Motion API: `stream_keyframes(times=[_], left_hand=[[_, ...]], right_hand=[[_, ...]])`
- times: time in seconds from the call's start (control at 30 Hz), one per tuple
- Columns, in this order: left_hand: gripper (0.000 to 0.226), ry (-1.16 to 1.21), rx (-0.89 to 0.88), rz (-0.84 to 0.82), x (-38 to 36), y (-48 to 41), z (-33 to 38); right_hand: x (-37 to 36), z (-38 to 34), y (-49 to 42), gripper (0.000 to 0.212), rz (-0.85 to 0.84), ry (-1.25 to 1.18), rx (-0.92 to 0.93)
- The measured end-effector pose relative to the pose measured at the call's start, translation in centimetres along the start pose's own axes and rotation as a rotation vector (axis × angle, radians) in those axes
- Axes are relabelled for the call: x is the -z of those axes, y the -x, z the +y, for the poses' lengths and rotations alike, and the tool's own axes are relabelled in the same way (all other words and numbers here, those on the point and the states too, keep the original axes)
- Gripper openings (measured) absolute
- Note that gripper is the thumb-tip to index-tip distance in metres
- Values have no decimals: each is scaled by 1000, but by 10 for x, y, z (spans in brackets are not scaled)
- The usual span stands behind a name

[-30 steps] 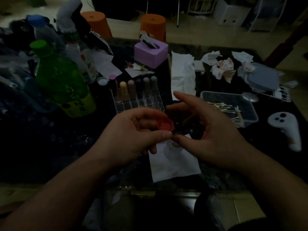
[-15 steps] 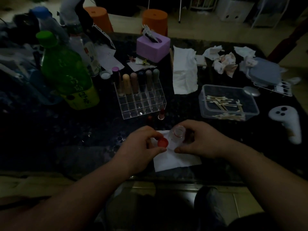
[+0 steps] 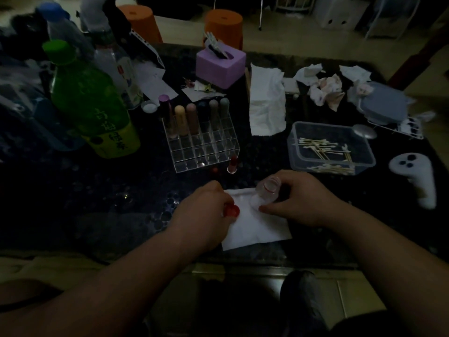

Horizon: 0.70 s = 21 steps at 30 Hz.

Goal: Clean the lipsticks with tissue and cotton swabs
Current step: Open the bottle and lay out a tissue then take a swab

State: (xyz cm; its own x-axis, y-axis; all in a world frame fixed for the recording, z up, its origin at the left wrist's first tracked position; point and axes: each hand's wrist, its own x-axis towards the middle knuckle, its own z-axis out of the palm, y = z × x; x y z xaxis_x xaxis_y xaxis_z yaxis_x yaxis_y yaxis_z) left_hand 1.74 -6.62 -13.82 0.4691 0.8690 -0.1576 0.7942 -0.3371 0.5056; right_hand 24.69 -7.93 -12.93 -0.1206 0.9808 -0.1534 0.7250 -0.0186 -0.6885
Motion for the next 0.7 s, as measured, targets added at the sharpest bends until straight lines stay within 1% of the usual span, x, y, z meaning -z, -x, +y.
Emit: stream_keyframes(times=[0.1,0.23,0.37,0.5,0.57,0.63,0.7], left_hand=[[22,-82,-4,-45,4,2,-1],[25,-121,-8,-86,9,6,-1],[24,-81,-4,-73,9,8,-1],[16,161,76,12,19,10,9],[16,281,107,50,28,9,14],[20,429,130,89,41,9,18],[24,652,141,118,59,13,22]], right_hand=[[3,-1,1,32,-4,-10,-18],[4,-4,2,31,-11,-20,-21],[5,-4,1,32,-34,-1,-39],[12,-12,3,27,-21,19,-39],[21,-19,6,22,-12,-39,-39],[32,-30,9,19,-1,-73,-14],[44,-39,14,20,24,-66,27]])
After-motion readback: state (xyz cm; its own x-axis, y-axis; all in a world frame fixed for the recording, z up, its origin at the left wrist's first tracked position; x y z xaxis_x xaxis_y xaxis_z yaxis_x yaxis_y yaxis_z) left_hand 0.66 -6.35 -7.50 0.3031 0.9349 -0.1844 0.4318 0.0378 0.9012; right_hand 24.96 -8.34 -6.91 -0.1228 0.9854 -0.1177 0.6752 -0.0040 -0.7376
